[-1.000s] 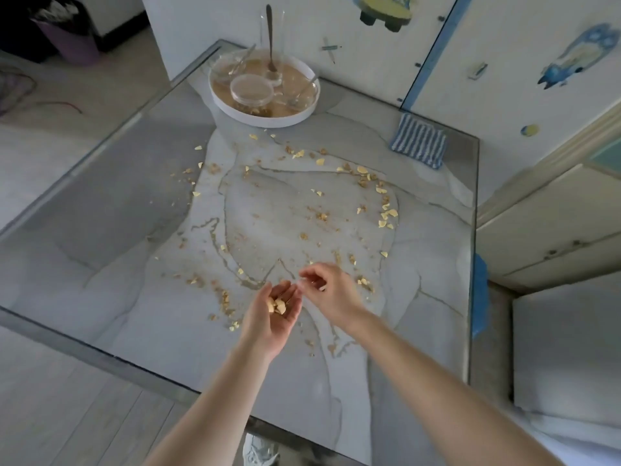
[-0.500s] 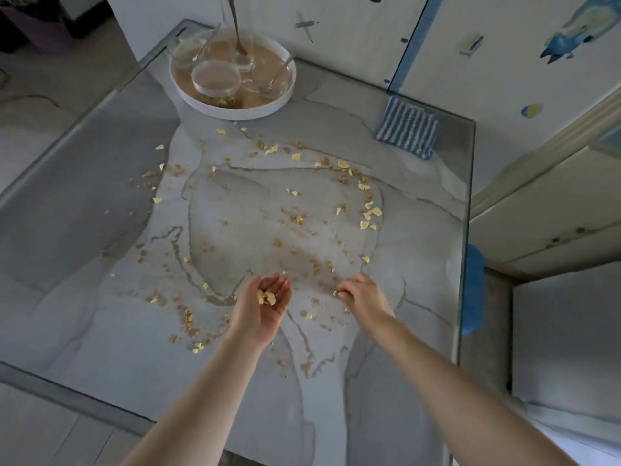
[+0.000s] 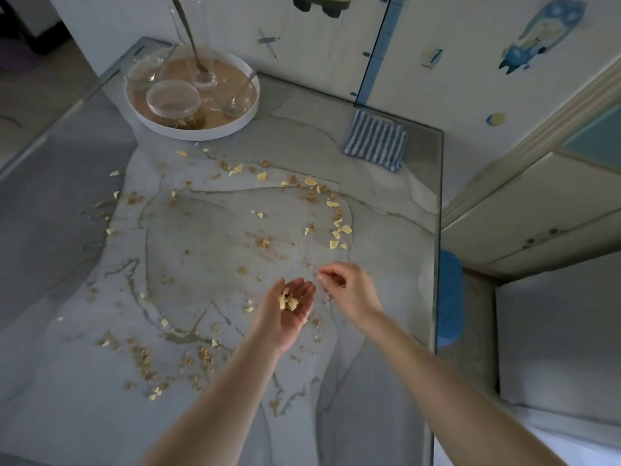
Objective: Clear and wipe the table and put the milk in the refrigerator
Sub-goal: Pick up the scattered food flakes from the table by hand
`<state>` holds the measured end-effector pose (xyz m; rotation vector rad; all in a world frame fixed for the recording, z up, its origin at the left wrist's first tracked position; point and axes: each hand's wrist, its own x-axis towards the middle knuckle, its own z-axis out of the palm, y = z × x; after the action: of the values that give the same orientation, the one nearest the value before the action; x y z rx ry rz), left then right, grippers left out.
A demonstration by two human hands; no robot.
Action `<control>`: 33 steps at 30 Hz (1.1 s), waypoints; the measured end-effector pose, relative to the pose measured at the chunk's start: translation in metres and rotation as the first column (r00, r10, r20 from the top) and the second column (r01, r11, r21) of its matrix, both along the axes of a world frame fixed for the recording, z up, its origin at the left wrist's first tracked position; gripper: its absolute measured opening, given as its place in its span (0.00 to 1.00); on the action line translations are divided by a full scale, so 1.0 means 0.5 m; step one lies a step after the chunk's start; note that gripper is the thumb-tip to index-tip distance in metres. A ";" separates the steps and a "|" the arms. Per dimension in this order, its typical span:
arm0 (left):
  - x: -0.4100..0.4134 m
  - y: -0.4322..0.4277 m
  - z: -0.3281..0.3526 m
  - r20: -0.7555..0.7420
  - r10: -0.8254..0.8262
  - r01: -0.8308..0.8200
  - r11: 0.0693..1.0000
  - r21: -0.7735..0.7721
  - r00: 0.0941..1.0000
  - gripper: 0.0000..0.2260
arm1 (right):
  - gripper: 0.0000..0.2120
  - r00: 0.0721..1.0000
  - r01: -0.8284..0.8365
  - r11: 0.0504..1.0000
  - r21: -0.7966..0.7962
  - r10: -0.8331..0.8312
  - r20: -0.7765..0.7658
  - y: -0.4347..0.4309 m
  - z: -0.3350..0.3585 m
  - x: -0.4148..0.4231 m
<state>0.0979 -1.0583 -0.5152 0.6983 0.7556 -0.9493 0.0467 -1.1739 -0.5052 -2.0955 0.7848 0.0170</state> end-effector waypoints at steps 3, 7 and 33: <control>0.018 -0.016 0.002 0.008 0.007 -0.007 1.000 0.021 1.000 0.14 | 0.08 0.991 0.024 0.995 -0.098 -0.037 -0.131 -0.057 -0.030 -0.004; 0.043 -0.024 -0.013 0.042 -0.028 0.026 0.998 0.050 0.999 0.14 | 0.04 0.954 -0.154 0.981 -0.114 0.118 -0.276 -0.069 -0.059 -0.001; 0.197 -0.074 -0.044 0.023 -0.169 0.170 0.985 -0.035 0.985 0.14 | 0.18 0.943 -0.041 0.985 -0.170 -0.018 -0.331 -0.143 -0.073 0.151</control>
<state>0.1966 -1.0952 -0.5372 0.7473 0.6667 -1.1068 0.1221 -1.2453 -0.5417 -2.2970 1.0052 0.3268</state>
